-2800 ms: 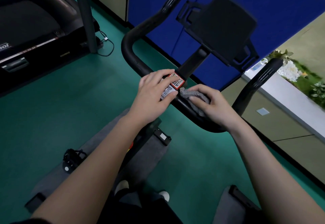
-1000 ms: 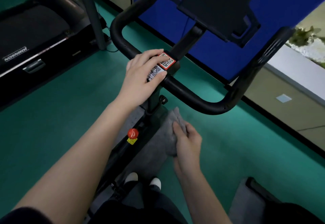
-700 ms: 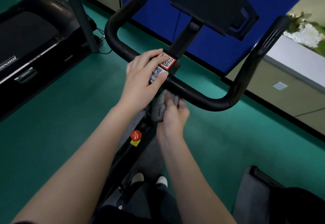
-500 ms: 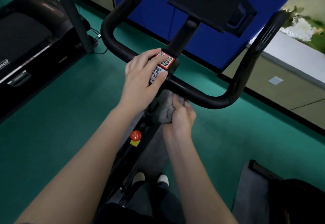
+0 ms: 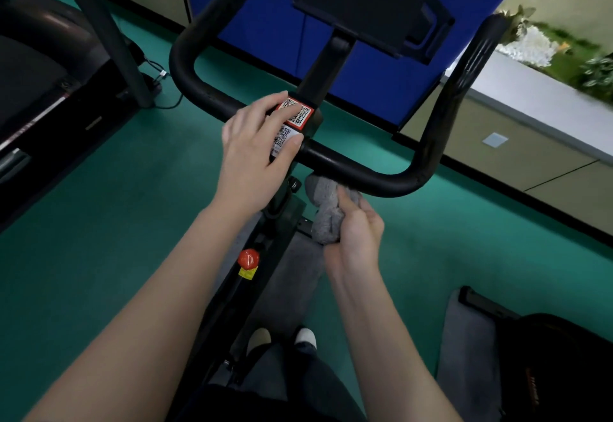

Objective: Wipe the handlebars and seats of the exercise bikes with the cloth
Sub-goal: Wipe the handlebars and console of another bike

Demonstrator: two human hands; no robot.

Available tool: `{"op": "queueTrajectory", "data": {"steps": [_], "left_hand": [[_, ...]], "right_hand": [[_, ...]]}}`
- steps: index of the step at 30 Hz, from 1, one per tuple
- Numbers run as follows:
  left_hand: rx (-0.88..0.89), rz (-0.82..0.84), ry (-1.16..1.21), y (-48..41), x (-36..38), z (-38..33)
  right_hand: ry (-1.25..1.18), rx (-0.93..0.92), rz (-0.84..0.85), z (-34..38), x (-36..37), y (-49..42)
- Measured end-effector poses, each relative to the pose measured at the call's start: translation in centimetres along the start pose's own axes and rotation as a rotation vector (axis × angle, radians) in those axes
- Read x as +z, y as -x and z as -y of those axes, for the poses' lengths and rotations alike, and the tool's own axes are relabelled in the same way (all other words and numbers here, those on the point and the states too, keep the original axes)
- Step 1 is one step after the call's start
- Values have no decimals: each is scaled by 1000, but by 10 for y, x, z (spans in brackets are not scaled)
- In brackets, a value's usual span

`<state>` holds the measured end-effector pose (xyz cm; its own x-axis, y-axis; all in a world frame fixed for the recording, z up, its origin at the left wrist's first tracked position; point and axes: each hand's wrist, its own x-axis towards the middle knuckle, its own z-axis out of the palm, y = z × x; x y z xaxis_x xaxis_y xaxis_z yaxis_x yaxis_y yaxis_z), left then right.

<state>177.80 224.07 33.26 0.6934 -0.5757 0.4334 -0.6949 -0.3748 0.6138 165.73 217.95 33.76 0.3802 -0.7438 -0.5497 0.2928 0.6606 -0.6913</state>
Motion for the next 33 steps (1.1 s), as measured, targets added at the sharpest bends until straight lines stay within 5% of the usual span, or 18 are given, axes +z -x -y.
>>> {"op": "queueTrajectory", "data": {"steps": [5,10,14,25,30,33], "left_hand": [[-3,7,8,1,-1,0],[-10,1,15,1,0,-2],[-15,12,7,0,0,-1],[142,-22,-137,1,-4,-23],[334,103,-89,7,17,-55],[300,192,-50,9,30,-61]], "right_hand": [[52,-153,-166,12,-37,8],[315,-744,-292,25,-56,9],[570,-958,-253,16,-35,1],[653,-1025,-402,48,-42,-23],[909,-1268,-156,50,-49,-20],[1013,-1246,-164,66,-52,-29]]}}
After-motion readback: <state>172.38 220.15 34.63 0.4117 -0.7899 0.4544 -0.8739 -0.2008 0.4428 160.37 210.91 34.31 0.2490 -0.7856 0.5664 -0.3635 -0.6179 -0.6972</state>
